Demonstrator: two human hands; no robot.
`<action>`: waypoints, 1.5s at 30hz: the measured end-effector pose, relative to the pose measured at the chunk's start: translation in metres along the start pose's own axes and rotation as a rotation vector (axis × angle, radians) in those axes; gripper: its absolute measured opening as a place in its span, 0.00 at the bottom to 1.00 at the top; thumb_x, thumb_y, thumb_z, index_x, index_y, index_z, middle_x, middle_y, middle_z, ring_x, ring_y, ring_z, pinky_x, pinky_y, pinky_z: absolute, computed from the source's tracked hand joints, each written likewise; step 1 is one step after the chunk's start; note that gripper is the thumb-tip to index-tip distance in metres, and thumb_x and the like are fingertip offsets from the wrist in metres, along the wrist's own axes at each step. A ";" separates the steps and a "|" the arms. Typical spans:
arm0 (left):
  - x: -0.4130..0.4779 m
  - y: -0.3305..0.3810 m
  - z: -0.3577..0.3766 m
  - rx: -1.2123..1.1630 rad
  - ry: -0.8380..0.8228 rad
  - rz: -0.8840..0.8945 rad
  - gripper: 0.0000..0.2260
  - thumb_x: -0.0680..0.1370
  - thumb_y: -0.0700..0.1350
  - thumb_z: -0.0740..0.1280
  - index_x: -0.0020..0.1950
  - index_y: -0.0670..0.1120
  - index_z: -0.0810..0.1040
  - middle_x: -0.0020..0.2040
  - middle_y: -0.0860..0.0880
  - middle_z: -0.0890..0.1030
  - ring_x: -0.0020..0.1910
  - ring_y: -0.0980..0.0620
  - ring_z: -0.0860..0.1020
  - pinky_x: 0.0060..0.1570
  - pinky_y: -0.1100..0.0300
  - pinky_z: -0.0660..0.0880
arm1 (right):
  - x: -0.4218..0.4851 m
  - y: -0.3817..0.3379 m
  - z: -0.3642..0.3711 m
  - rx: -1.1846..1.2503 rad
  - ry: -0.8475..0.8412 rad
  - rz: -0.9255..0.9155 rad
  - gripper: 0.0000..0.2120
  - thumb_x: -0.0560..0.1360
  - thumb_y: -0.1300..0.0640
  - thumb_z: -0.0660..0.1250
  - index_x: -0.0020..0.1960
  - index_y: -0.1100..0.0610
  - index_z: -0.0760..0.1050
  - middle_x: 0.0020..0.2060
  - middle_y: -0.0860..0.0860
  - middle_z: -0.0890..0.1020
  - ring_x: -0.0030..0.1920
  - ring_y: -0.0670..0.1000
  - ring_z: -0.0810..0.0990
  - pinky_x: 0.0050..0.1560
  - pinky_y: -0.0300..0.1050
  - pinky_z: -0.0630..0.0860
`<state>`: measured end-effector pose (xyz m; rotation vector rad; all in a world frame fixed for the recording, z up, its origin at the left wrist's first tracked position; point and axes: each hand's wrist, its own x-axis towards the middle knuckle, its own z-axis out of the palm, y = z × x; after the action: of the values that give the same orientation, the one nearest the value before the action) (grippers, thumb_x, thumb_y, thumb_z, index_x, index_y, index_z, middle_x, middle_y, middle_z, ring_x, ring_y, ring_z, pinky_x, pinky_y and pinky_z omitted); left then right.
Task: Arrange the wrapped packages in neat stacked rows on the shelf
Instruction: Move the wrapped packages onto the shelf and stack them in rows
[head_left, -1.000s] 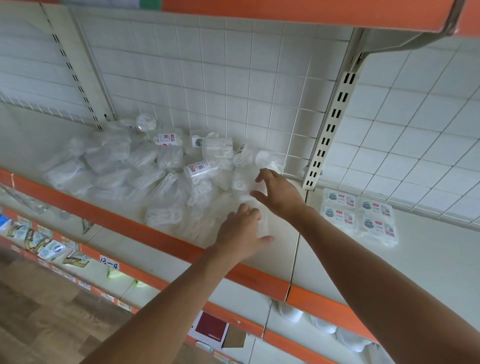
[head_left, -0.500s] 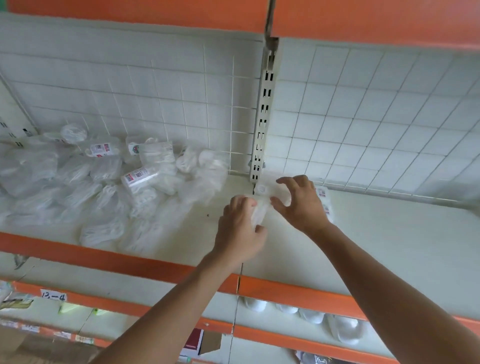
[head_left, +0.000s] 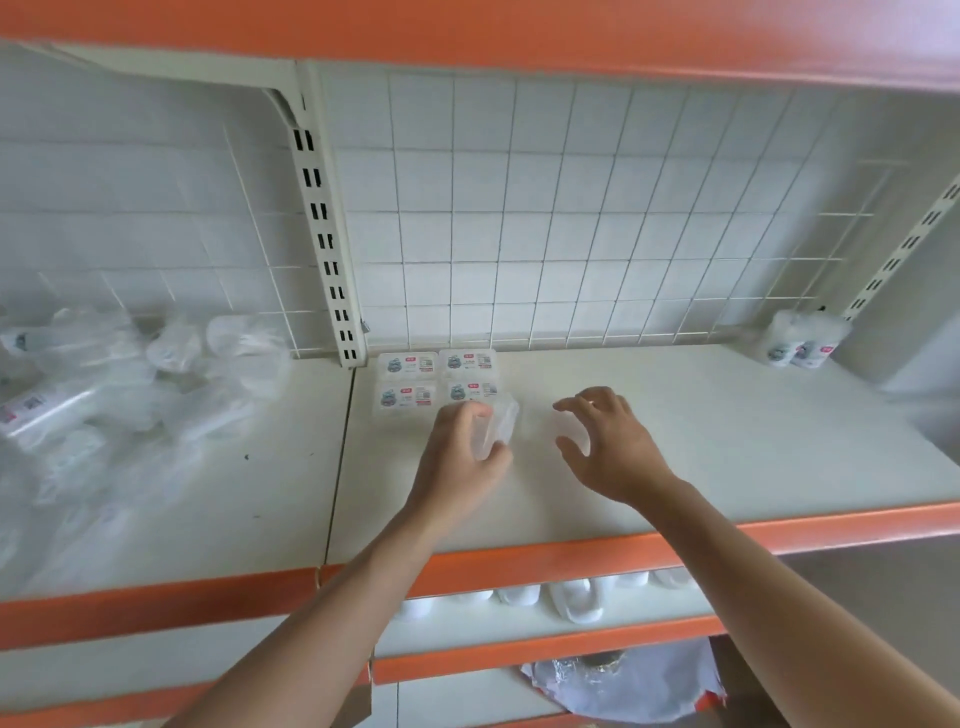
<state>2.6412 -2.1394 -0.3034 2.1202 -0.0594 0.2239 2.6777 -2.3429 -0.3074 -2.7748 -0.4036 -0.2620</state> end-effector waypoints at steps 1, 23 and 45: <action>0.000 0.000 0.003 0.018 -0.011 0.023 0.16 0.74 0.41 0.68 0.61 0.47 0.73 0.60 0.53 0.71 0.60 0.58 0.70 0.54 0.72 0.61 | -0.003 0.003 0.001 0.000 -0.030 -0.003 0.20 0.74 0.53 0.69 0.65 0.53 0.74 0.60 0.56 0.73 0.60 0.59 0.73 0.47 0.48 0.75; 0.012 -0.013 -0.031 -0.134 -0.107 0.030 0.12 0.75 0.42 0.67 0.57 0.53 0.77 0.59 0.56 0.77 0.59 0.64 0.73 0.56 0.73 0.66 | 0.019 -0.035 0.005 0.228 0.034 -0.280 0.17 0.78 0.52 0.66 0.66 0.53 0.74 0.62 0.45 0.78 0.59 0.47 0.77 0.54 0.40 0.74; 0.012 -0.018 -0.037 -0.349 0.102 -0.228 0.07 0.81 0.47 0.62 0.55 0.47 0.78 0.45 0.51 0.81 0.32 0.54 0.77 0.34 0.63 0.78 | 0.033 -0.056 0.006 0.412 -0.091 -0.222 0.14 0.77 0.50 0.68 0.61 0.51 0.75 0.51 0.42 0.77 0.48 0.43 0.77 0.51 0.38 0.75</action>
<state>2.6503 -2.0981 -0.2973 1.7482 0.1898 0.1716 2.6924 -2.2821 -0.2897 -2.3438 -0.7036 -0.0893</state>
